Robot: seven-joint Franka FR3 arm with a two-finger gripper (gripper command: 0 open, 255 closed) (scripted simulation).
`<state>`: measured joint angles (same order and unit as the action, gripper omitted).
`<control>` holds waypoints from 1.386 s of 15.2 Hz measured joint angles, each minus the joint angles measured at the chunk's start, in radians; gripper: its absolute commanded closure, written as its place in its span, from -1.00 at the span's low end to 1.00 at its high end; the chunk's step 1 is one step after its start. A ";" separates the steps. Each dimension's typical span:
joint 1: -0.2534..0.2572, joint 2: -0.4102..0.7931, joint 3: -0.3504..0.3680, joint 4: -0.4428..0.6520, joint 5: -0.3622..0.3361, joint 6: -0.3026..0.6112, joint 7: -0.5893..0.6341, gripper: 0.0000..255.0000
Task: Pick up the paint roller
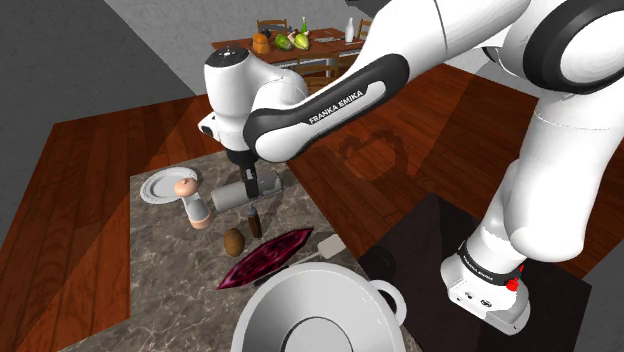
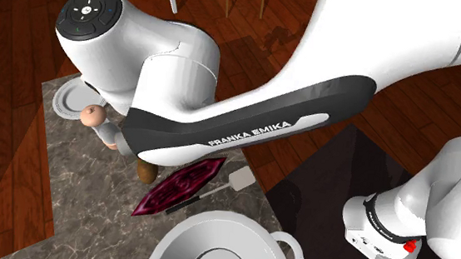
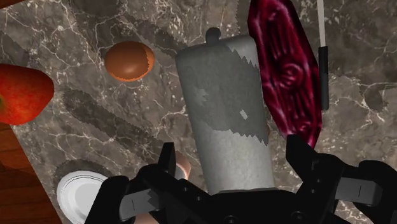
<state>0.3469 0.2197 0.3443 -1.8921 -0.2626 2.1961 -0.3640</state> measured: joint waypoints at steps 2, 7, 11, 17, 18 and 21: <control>0.002 0.016 -0.002 -0.007 -0.010 0.021 0.007 -1.00; 0.004 0.029 -0.005 -0.022 -0.021 0.049 0.018 1.00; 0.004 0.028 -0.005 -0.024 -0.021 0.050 0.018 1.00; 0.004 0.026 -0.004 -0.021 -0.019 0.044 0.016 1.00; 0.004 0.023 -0.004 -0.016 -0.016 0.036 0.013 1.00; 0.002 0.008 0.000 0.000 -0.005 0.007 0.003 1.00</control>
<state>0.3490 0.2280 0.3440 -1.8920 -0.2676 2.2028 -0.3606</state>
